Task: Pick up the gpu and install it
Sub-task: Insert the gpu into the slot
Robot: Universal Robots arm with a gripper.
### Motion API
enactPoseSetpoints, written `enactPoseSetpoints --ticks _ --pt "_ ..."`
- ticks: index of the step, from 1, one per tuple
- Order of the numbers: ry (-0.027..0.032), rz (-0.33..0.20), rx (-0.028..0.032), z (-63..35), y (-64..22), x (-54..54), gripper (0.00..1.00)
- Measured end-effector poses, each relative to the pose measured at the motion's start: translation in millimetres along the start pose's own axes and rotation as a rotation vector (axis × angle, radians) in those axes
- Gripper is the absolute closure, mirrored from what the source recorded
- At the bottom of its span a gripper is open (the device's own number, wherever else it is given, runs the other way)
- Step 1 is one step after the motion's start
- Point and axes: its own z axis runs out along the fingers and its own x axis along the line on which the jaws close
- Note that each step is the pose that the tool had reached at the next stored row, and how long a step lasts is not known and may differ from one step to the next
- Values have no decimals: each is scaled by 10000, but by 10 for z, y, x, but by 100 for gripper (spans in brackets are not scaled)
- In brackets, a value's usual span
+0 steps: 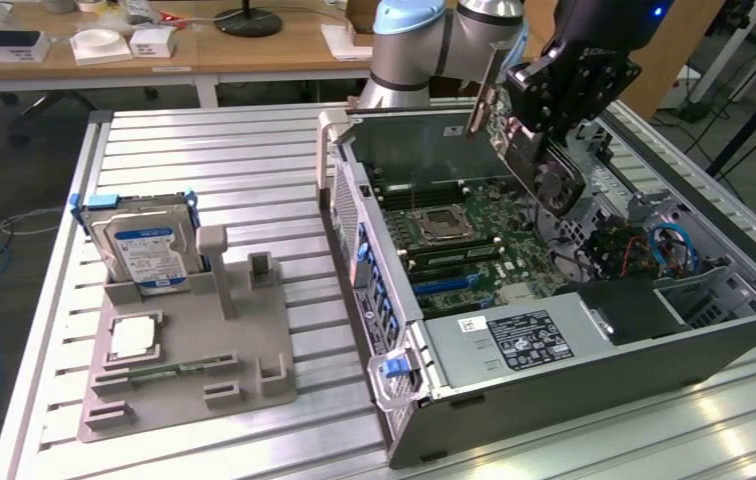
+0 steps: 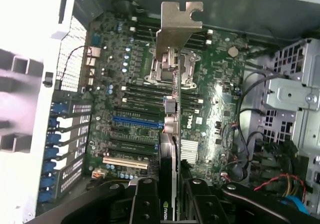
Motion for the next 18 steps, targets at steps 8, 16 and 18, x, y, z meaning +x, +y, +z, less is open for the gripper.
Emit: enactPoseSetpoints --ticks 8,16,18 --pt "79 -1184 -18 1 -1 -2 74" --pt "159 -2372 -36 2 -1 -5 74" --pt "179 -2667 -40 2 -1 -5 74"
